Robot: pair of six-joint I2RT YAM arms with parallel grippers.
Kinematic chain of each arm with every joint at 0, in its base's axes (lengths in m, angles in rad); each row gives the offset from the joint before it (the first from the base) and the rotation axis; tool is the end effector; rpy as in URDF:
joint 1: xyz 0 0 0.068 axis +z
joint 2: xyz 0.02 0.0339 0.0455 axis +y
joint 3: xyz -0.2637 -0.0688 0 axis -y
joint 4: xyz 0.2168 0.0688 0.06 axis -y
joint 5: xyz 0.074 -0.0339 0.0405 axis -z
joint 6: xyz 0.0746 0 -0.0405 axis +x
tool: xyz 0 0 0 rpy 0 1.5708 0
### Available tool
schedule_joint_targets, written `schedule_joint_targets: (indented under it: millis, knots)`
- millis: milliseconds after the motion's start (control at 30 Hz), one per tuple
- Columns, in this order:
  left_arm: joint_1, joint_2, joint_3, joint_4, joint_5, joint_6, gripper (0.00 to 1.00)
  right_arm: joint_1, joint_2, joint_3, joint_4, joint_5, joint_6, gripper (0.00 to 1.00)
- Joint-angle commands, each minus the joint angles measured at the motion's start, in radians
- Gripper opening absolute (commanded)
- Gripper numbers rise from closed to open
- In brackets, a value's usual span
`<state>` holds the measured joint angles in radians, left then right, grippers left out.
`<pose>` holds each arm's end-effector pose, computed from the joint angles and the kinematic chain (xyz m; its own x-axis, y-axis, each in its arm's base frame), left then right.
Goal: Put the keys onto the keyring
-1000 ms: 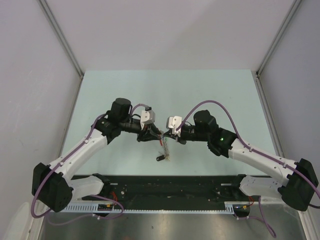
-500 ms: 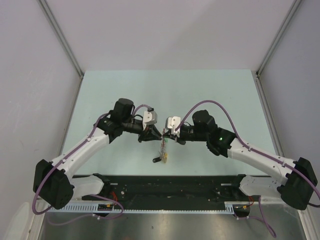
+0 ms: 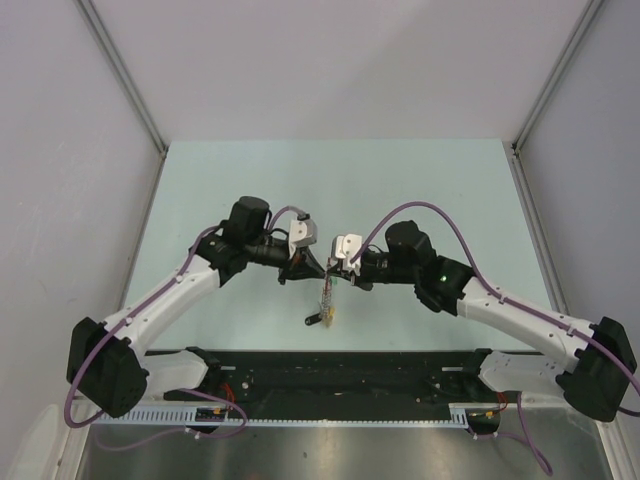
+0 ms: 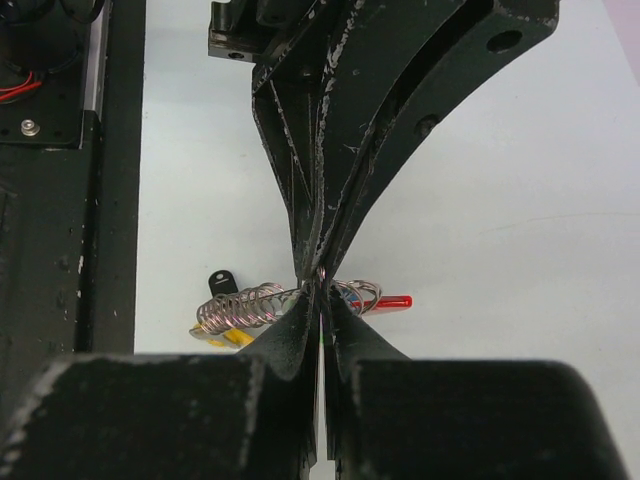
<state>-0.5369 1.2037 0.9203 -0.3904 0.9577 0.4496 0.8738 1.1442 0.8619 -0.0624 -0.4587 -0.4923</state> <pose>0.1764 -0.1760 0.2837 -0.1163 0.3602 -0.9256 0.9927 0.0122 -0.1200 0.1470 0.2270 0.3032 0.2602 -0.3493 -0.9001 -0.9441 0.1031 -0.3130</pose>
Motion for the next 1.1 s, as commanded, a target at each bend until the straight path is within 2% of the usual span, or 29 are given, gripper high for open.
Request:
schedule_joint_targets:
  millis: [0, 133, 367, 533, 800, 1067]
  knots:
    - [0.009, -0.047, -0.009, 0.074, -0.046, -0.095, 0.00, -0.004, -0.061, 0.057, -0.071, 0.063, -0.023, 0.00]
    - [0.023, -0.069, -0.037, 0.171, -0.063, -0.202, 0.00, 0.004, -0.069, 0.052, -0.099, 0.086, -0.017, 0.00]
    - [0.035, -0.118, -0.067, 0.229, -0.105, -0.278, 0.00, 0.017, -0.086, 0.023, -0.086, 0.106, 0.006, 0.00]
    - [0.038, -0.144, -0.110, 0.341, -0.189, -0.413, 0.00, 0.039, -0.084, 0.000, -0.065, 0.124, 0.021, 0.00]
    - [0.032, -0.185, -0.195, 0.559, -0.255, -0.630, 0.00, 0.079, -0.080, -0.057, 0.084, 0.179, 0.076, 0.00]
    - [-0.005, -0.243, -0.299, 0.722, -0.433, -0.802, 0.00, 0.111, -0.037, -0.067, 0.188, 0.196, 0.107, 0.00]
